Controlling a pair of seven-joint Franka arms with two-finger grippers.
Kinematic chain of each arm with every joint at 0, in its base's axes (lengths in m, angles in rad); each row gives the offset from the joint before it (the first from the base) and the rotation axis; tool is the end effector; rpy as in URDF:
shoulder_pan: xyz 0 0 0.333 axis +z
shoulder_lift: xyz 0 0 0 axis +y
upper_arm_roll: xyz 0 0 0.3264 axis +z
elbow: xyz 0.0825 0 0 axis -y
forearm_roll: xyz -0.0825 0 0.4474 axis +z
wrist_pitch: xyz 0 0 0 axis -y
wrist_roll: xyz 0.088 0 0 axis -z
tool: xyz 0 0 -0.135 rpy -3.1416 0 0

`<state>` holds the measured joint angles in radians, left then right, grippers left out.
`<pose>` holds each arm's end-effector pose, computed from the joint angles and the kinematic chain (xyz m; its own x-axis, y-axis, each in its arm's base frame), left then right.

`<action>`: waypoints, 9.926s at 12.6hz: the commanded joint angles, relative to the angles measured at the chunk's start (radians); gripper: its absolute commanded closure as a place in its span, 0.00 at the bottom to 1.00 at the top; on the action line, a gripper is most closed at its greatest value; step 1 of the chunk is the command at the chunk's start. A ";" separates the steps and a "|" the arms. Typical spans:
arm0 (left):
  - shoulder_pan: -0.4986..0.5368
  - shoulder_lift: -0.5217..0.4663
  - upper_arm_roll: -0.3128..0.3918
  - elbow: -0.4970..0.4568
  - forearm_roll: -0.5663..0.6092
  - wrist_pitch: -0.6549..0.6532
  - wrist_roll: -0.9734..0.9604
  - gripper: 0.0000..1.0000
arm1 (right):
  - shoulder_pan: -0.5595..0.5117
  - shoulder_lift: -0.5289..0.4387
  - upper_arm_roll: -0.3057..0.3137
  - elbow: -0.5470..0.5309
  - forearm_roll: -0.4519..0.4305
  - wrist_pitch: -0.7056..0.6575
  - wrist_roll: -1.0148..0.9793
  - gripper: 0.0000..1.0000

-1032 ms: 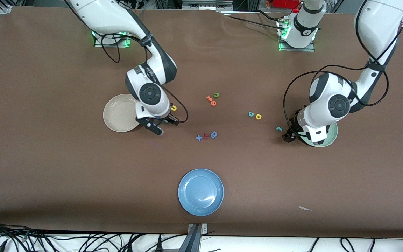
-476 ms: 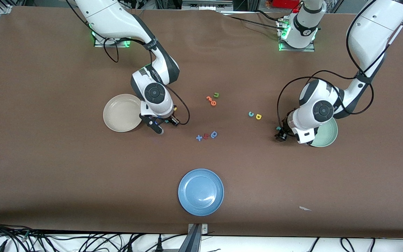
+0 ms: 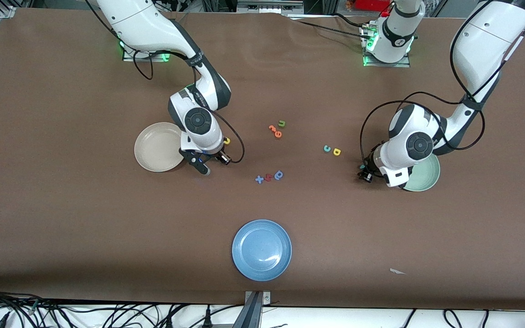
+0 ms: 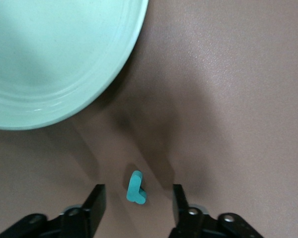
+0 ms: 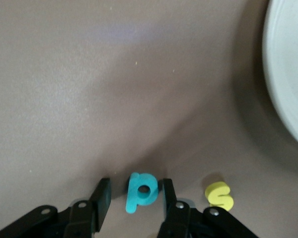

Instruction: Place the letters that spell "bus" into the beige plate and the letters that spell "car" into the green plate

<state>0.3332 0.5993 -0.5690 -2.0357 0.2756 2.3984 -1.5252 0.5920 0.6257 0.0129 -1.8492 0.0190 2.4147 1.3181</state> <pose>0.5991 -0.1568 0.1090 0.4121 0.8980 -0.1542 0.8980 -0.4290 -0.0981 0.5585 0.3867 0.1087 0.7441 -0.6672 -0.0338 -0.6652 -0.7447 0.0536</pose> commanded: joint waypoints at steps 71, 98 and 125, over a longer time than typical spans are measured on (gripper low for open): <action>-0.039 0.059 0.003 0.026 0.080 -0.047 -0.084 0.20 | 0.022 -0.265 -0.229 -0.172 0.061 -0.426 -0.724 0.00; 0.086 0.010 -0.101 0.020 0.079 -0.085 -0.018 0.41 | 0.235 -0.080 -0.140 -0.176 0.237 0.106 -0.349 0.57; 0.087 0.062 -0.095 -0.017 0.188 -0.025 -0.064 0.70 | 0.200 -0.224 -0.562 -0.172 0.230 -0.317 -1.148 0.00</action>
<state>0.4103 0.6491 -0.6654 -2.0409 0.4221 2.3692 -1.5628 0.7894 0.4217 -0.5459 -2.1082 0.2360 2.2273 0.1759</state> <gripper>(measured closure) 0.577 0.269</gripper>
